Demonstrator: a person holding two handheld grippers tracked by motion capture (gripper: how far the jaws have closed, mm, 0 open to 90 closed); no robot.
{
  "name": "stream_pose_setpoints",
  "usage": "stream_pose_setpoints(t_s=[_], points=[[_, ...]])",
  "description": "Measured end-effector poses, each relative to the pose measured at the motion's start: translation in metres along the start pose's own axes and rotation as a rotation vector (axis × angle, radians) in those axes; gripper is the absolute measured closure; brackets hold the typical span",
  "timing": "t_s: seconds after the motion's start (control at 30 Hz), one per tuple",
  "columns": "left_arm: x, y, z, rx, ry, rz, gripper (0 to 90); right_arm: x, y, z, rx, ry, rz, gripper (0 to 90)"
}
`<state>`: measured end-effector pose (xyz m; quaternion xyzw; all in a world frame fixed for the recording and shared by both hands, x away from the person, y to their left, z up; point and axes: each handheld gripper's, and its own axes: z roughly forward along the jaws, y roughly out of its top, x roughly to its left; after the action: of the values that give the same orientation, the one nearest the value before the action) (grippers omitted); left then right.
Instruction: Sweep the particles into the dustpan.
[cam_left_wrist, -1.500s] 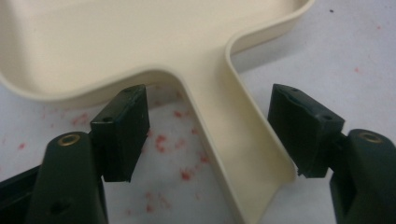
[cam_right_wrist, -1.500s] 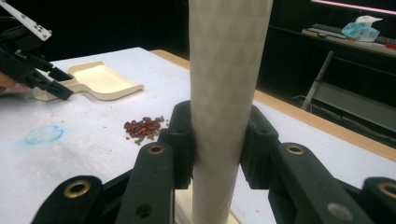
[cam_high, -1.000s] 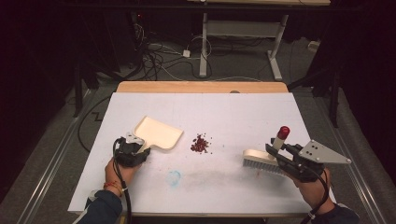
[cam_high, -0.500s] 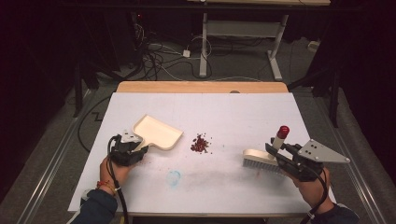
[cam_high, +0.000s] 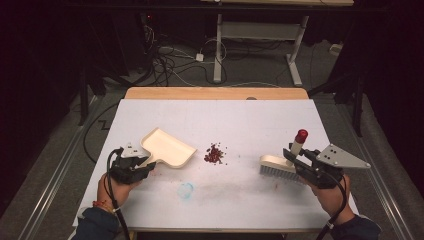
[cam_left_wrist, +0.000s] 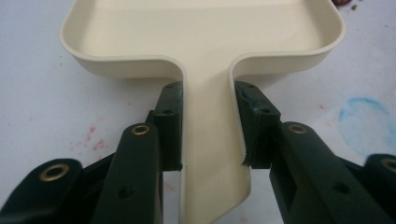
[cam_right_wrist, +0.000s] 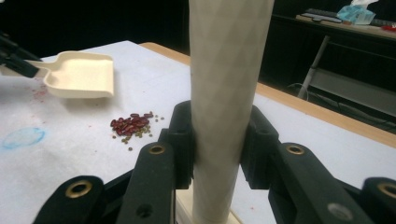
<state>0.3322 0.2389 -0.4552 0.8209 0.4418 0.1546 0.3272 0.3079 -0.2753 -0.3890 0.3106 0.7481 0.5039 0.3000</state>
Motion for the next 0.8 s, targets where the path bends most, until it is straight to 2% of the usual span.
stream_pose_setpoints(t_s=[0.1, 0.23, 0.33, 0.43, 0.5, 0.6, 0.8], points=[[-0.009, -0.005, -0.006, 0.013, -0.012, 0.033, 63.6, -0.001, 0.002, 0.003, -0.004, -0.007, -0.001, 69.8], [-0.018, -0.014, -0.014, 0.026, -0.036, 0.045, 63.6, -0.005, 0.006, 0.011, -0.011, -0.012, -0.006, 69.8], [-0.024, -0.022, -0.018, 0.030, -0.062, 0.050, 63.6, -0.011, 0.006, 0.020, -0.001, -0.017, 0.009, 69.8], [-0.031, -0.027, -0.018, 0.046, -0.080, 0.070, 63.6, -0.015, 0.010, 0.029, 0.007, -0.030, 0.007, 69.8], [-0.036, -0.029, -0.017, 0.053, -0.078, 0.086, 63.6, -0.019, 0.014, 0.035, 0.004, -0.029, 0.017, 69.8], [-0.041, -0.031, -0.019, 0.058, -0.085, 0.107, 63.6, -0.028, 0.021, 0.056, 0.002, -0.013, 0.073, 69.9], [-0.045, -0.034, -0.018, 0.062, -0.093, 0.111, 63.5, -0.026, 0.032, 0.089, 0.026, -0.023, 0.055, 69.9]])
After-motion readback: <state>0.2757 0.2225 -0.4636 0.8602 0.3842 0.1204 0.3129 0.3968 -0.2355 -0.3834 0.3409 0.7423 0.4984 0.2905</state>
